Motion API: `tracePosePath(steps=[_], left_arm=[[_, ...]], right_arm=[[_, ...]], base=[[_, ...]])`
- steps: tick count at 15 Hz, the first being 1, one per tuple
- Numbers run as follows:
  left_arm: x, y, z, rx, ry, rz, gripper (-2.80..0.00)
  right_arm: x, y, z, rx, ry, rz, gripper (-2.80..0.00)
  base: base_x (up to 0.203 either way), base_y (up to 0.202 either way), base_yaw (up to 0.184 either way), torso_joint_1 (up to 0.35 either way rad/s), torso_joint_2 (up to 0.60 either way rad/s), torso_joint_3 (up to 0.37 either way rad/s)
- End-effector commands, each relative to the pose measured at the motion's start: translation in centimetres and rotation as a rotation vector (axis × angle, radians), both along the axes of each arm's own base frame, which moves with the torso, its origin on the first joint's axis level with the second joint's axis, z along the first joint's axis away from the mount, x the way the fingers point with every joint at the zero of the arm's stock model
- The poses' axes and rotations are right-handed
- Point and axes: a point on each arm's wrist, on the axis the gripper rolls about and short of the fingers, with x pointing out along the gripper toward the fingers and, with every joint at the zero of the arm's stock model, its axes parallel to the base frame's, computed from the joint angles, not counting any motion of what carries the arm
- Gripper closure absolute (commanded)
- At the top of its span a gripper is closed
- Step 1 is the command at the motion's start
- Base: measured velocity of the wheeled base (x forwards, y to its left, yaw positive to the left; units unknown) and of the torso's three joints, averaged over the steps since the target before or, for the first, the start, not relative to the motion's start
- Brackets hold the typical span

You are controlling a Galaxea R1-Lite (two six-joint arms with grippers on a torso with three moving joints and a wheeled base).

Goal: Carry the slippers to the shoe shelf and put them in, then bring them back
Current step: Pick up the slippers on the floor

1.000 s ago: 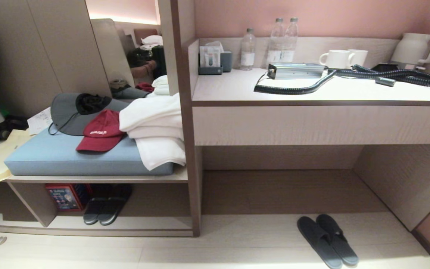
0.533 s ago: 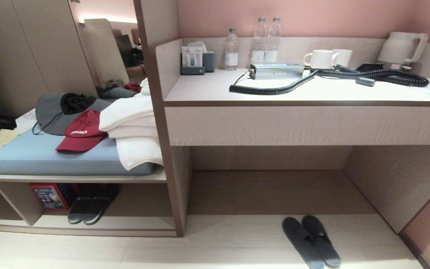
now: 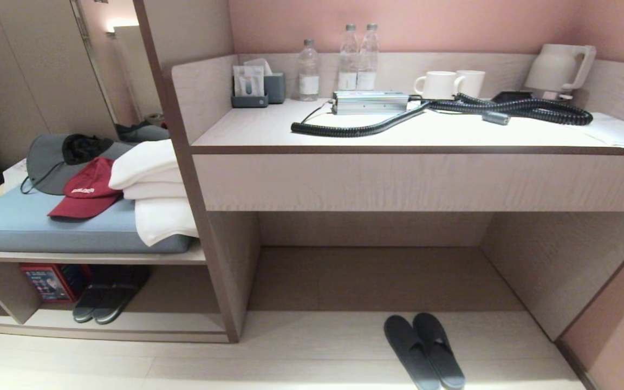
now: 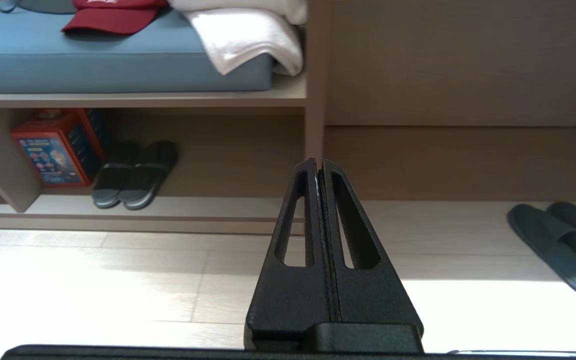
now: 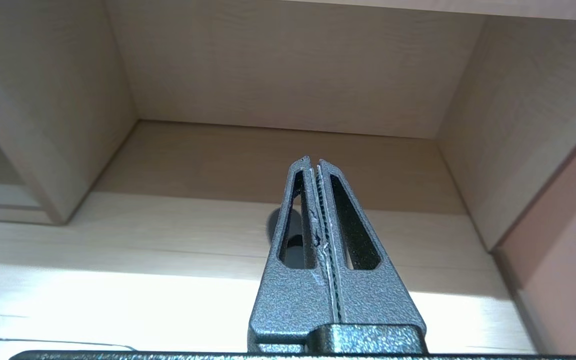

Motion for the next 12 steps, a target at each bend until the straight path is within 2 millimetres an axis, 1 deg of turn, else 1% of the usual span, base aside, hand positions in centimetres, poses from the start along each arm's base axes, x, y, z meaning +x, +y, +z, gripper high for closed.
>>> tracePosePath(steps=[1,10,12], left_arm=[[0.00,0.00,0.01,0.000,-0.001,0.000,0.00],[0.00,0.00,0.02,0.001,-0.002,-0.001,0.00],[0.00,0.00,0.02,0.001,-0.002,-0.001,0.00]], right_arm=[[0.00,0.00,0.00,-0.001,-0.001,0.000,0.00],[0.01,0.00,0.00,-0.001,0.001,0.000,0.00],[0.01,0.00,0.00,-0.001,0.001,0.000,0.00]], base=[[0.000,-0.194,0.003,0.002,0.00,0.007],[0.000,-0.194,0.002,0.004,0.00,0.002],[0.000,-0.098,0.000,0.001,0.00,-0.002]])
